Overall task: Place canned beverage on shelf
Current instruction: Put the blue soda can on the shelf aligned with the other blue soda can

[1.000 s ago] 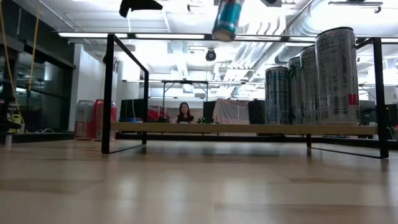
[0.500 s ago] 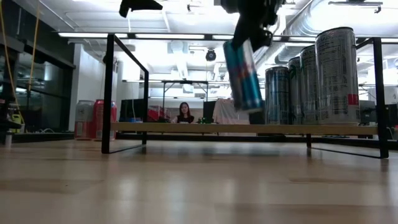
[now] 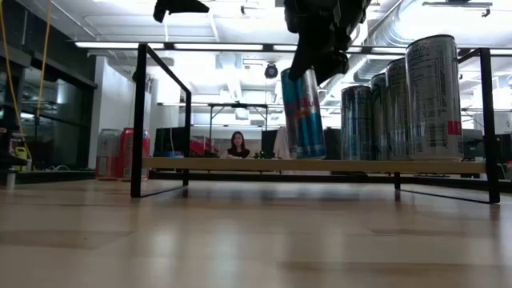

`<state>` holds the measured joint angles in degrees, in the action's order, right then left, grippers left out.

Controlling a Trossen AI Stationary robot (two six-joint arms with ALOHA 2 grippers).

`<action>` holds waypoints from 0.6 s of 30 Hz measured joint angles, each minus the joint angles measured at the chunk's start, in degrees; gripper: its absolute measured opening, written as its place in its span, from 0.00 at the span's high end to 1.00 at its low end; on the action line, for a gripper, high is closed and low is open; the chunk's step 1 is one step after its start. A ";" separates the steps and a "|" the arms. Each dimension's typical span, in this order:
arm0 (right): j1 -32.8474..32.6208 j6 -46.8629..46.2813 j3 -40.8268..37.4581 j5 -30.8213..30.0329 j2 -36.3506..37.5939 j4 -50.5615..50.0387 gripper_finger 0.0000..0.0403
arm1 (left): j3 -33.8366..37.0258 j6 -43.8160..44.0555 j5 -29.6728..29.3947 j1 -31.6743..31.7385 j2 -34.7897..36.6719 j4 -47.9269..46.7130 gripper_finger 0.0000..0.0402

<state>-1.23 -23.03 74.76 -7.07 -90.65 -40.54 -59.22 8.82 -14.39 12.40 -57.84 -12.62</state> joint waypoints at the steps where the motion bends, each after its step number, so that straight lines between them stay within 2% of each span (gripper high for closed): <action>1: -0.02 0.00 -0.02 0.02 -0.02 0.09 0.38 | 0.00 -0.02 0.00 0.00 0.00 -0.02 0.63; 18: 0.22 -0.94 -0.02 0.50 0.00 -0.35 0.37 | 0.00 0.00 0.02 0.02 0.00 0.00 0.63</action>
<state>-1.02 -23.97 74.74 -6.57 -90.65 -40.88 -59.22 8.82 -14.37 12.42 -57.84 -12.62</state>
